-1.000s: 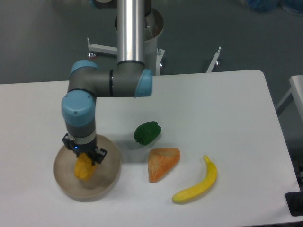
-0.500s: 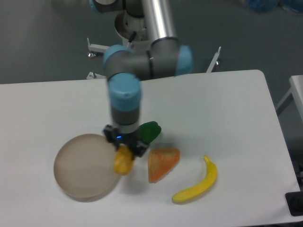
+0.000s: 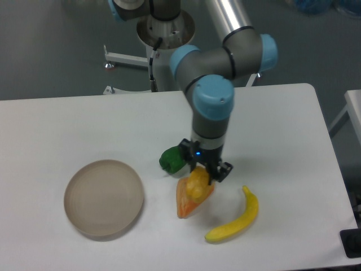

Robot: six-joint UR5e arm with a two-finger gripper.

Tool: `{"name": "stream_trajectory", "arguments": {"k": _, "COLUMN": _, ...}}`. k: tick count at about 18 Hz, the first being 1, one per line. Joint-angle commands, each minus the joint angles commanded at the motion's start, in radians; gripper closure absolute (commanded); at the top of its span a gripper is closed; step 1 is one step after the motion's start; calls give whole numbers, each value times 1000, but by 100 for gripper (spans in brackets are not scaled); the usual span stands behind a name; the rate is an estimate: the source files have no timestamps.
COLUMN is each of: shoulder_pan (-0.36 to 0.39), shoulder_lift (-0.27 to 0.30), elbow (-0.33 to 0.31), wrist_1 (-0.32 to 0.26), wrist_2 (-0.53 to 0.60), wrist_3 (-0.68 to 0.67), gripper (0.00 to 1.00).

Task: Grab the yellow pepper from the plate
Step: 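Lift the yellow pepper off the plate and carry it toward the bread slice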

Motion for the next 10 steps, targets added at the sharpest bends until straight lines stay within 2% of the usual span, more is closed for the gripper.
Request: {"name": "stream_trajectory", "arguments": {"k": 10, "shoulder_pan": 23, "shoulder_lift": -2, "elbow": 3, "wrist_1": 15, "wrist_2": 0, "wrist_3": 22, "gripper": 53}}
